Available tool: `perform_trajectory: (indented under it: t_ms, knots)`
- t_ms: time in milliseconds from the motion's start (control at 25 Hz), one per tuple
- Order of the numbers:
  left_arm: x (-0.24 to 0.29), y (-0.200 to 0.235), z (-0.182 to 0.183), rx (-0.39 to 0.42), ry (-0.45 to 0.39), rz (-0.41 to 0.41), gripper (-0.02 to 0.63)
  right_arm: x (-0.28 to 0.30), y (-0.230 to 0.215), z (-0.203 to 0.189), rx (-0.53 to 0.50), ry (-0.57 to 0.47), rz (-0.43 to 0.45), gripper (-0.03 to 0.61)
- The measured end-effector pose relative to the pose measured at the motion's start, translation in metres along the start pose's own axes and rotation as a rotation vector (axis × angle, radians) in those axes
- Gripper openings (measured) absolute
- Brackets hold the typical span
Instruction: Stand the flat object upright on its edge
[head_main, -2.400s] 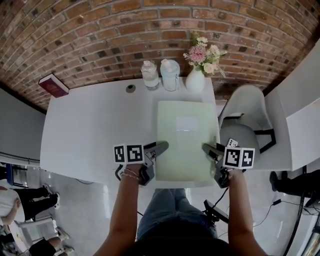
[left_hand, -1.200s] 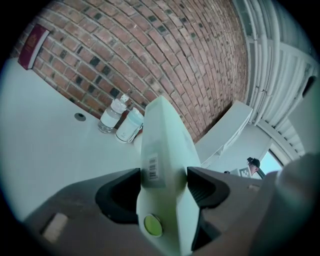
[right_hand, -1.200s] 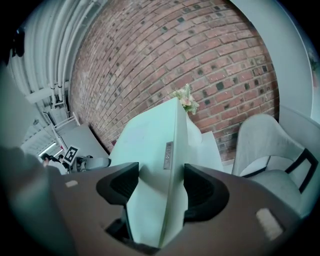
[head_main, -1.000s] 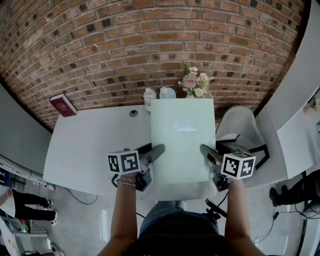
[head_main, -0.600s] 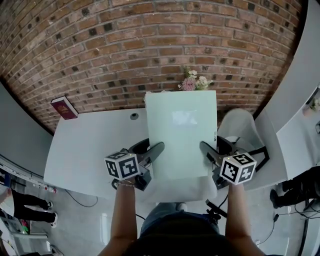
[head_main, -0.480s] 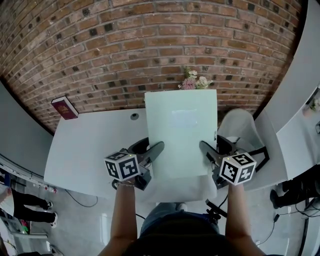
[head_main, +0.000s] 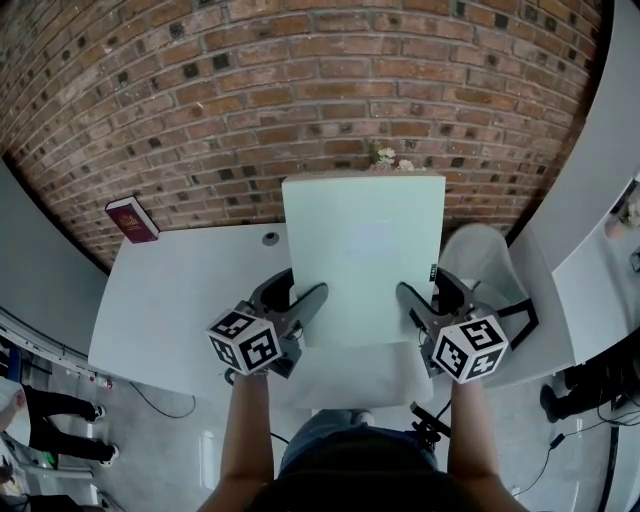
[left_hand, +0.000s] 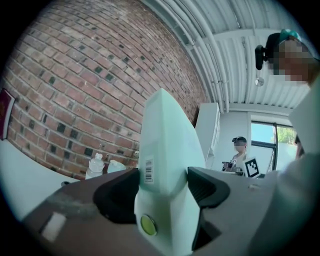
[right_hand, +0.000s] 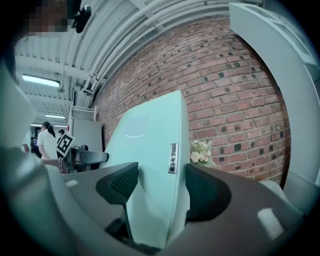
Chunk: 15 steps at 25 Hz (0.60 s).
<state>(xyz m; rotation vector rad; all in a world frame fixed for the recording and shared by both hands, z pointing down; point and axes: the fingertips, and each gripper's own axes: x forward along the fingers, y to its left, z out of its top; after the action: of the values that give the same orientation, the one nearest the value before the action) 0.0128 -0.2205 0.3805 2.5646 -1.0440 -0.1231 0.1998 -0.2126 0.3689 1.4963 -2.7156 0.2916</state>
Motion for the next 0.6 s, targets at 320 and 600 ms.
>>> perform_trajectory:
  t_ms: [320,600]
  knots:
    - [-0.002,-0.011,0.014,0.160,-0.045,-0.008,0.314,-0.004,0.007,0.015,-0.124,-0.067,-0.016,0.298]
    - [0.000,-0.016,0.025,0.274,-0.058,-0.013,0.314,-0.006,0.009,0.026,-0.202,-0.118,-0.056,0.302]
